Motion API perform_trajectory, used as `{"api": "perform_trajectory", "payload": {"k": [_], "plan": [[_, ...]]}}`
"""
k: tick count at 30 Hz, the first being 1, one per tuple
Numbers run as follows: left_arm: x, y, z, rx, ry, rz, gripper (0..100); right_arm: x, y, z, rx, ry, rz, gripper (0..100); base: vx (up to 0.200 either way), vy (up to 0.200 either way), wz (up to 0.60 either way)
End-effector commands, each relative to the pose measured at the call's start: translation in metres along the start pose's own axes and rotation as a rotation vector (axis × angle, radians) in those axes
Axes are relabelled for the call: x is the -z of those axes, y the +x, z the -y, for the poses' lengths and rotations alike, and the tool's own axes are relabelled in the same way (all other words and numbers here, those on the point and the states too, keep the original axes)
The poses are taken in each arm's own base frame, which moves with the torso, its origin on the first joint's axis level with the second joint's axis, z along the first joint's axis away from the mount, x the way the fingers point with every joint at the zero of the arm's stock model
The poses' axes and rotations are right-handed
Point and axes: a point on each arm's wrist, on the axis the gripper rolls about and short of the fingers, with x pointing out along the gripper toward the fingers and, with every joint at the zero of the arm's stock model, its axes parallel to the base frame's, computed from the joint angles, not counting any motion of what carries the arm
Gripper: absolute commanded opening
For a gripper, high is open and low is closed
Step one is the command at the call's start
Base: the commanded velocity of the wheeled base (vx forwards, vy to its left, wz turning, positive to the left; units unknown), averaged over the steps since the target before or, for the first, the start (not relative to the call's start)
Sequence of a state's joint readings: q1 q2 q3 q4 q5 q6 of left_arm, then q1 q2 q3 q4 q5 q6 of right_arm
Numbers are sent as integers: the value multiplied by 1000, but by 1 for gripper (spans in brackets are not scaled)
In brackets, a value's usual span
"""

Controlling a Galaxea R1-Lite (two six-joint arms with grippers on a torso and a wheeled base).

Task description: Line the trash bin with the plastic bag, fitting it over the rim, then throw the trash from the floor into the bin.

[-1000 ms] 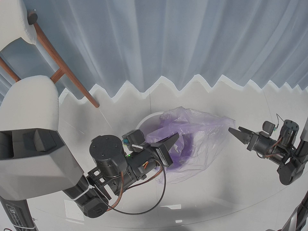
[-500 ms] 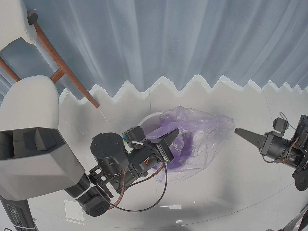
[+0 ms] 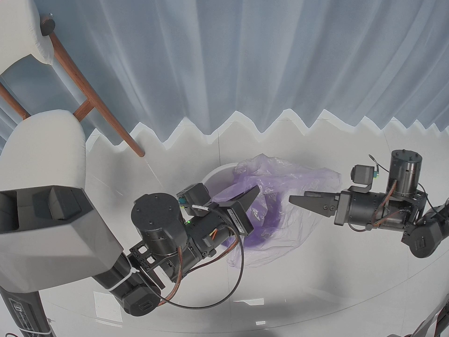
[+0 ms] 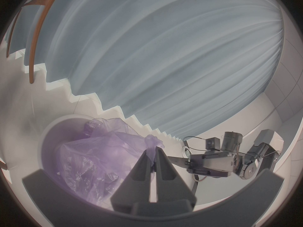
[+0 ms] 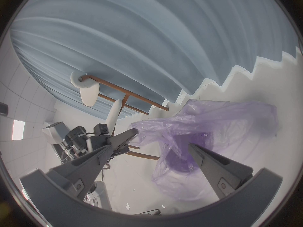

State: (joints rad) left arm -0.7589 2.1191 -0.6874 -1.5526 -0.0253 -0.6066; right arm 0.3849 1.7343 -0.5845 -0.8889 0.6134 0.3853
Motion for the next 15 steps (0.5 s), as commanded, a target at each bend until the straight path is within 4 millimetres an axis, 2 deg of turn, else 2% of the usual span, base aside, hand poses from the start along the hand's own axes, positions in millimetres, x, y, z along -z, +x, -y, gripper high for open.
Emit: {"api": "perform_trajectory", "payload": {"k": [1, 5, 11, 15], "plan": [[1, 0, 0, -2, -1, 0, 0, 6, 39, 37, 31, -5, -41, 100, 0, 0, 0], [0, -1, 1, 1, 0, 2, 0, 10, 45, 63, 71, -39, -31, 100, 0, 0, 0], [-2, 0, 1, 0, 2, 6, 0, 11, 27, 79, 122, -43, 16, 100, 0, 0, 0], [-1, -1, 1, 0, 2, 4, 0, 23, 16, 96, 172, -9, -3, 100, 0, 0, 0]]}}
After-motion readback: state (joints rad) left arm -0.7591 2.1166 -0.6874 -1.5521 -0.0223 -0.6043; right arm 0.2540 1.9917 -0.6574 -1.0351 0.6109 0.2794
